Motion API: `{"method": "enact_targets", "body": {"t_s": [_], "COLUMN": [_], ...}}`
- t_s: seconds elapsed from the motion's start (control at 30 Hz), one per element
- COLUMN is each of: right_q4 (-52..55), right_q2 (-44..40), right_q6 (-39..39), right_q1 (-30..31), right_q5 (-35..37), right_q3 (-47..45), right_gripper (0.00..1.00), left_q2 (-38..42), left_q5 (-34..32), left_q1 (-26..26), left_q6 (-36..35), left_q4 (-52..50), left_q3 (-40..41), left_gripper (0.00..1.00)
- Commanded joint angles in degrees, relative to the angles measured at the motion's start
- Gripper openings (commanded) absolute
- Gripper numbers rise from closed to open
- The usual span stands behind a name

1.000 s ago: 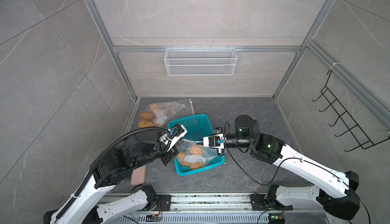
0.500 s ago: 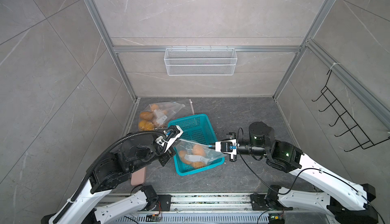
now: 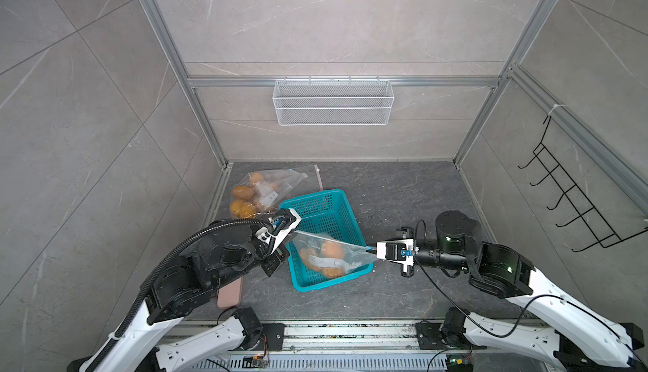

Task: Put the potatoes into a zipper bag and zip it
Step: Zip the zipper on the zipper food storage bag.

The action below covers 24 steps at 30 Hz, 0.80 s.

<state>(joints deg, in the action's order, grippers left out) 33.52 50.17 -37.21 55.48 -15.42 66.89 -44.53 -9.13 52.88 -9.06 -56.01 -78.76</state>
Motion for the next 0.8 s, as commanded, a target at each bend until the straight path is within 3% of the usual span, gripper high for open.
{"method": "enact_targets", "body": {"t_s": [0.0,0.77], "right_q4": [7.69,10.06], "right_q2": [-2.37,-5.04], "right_q6": [0.81,0.43], "right_q1": [-0.27,-0.28], "right_q5": [2.76,5.14], "right_q3": [-1.55,-3.07], "right_gripper": [0.08,0.08], "left_q2": [1.25,0.68], "left_q5": [-5.98,-5.37], "left_q1": [-0.5,-0.5], "left_q6": [0.36,0.36], "left_q4": [1.74,1.59], "left_q3": [-0.25,-0.08], "left_gripper": [0.0,0.0]}}
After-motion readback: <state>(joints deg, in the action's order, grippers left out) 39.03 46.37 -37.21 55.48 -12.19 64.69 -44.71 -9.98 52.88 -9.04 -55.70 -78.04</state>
